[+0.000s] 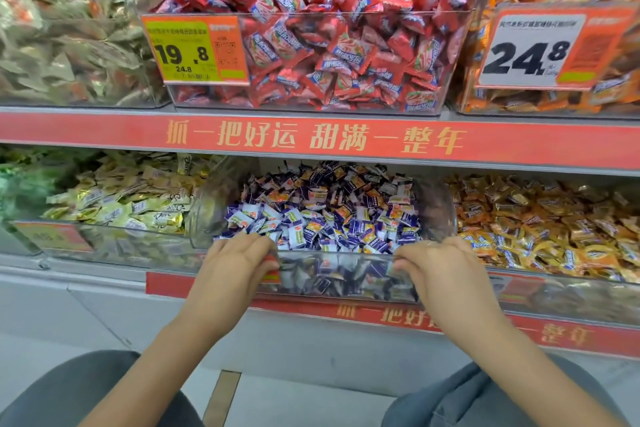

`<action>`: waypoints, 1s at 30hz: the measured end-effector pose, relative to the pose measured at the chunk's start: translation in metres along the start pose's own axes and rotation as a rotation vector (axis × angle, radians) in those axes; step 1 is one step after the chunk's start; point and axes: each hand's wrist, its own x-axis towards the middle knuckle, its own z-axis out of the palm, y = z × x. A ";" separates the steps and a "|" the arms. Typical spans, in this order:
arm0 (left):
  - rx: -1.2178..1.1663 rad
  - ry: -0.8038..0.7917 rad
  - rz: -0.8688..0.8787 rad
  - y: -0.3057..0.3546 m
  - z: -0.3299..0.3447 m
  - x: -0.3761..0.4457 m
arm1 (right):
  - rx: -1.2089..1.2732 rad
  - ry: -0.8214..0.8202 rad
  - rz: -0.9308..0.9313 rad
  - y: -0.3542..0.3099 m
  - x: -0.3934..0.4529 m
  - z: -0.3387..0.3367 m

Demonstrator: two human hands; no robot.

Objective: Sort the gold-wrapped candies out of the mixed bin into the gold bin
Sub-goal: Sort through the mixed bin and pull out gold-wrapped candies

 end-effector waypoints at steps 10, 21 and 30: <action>0.004 -0.191 -0.100 -0.006 0.007 0.026 | 0.030 -0.021 0.094 -0.002 0.009 0.020; -0.120 -0.073 0.143 0.077 0.006 0.042 | 0.411 0.299 0.361 0.065 -0.007 -0.032; -0.107 -0.839 0.106 0.271 0.112 0.177 | -0.184 -0.966 0.466 0.209 0.004 -0.032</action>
